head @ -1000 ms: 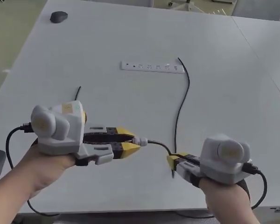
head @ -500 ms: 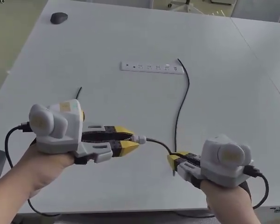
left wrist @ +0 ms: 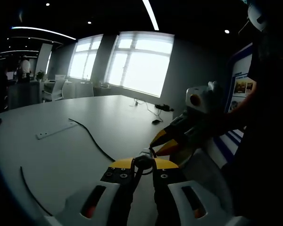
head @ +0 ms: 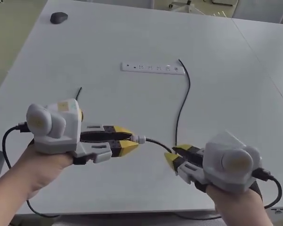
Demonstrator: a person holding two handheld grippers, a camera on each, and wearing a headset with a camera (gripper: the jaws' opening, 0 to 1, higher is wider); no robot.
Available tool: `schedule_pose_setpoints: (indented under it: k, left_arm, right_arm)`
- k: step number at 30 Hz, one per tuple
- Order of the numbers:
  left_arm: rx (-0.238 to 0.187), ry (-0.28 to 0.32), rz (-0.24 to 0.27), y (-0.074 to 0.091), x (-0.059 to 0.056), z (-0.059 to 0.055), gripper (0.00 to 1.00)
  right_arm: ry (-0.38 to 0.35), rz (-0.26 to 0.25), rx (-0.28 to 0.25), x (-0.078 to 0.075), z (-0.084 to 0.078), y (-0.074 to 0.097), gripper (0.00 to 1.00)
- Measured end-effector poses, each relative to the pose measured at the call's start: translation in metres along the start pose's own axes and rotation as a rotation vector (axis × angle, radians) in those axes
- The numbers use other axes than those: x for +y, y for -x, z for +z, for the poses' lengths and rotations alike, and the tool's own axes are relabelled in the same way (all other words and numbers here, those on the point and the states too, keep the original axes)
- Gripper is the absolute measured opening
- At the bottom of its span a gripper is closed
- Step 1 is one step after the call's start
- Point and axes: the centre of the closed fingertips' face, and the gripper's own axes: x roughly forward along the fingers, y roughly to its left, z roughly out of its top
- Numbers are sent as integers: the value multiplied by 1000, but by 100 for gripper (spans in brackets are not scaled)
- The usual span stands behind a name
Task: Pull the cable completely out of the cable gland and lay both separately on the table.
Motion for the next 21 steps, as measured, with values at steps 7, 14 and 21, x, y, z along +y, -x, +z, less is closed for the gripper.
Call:
schedule_pose_setpoints:
  k: [7, 14, 21]
  left_arm:
    - [0, -3, 2, 0, -1, 1, 15]
    - [0, -1, 2, -1, -1, 1, 15]
    - [7, -8, -2, -3, -3, 0, 15]
  right_arm:
    - [206, 12, 19, 12, 29, -4, 10]
    - [309, 39, 52, 25, 30, -14, 8]
    - [407, 33, 66, 31, 30, -20, 3]
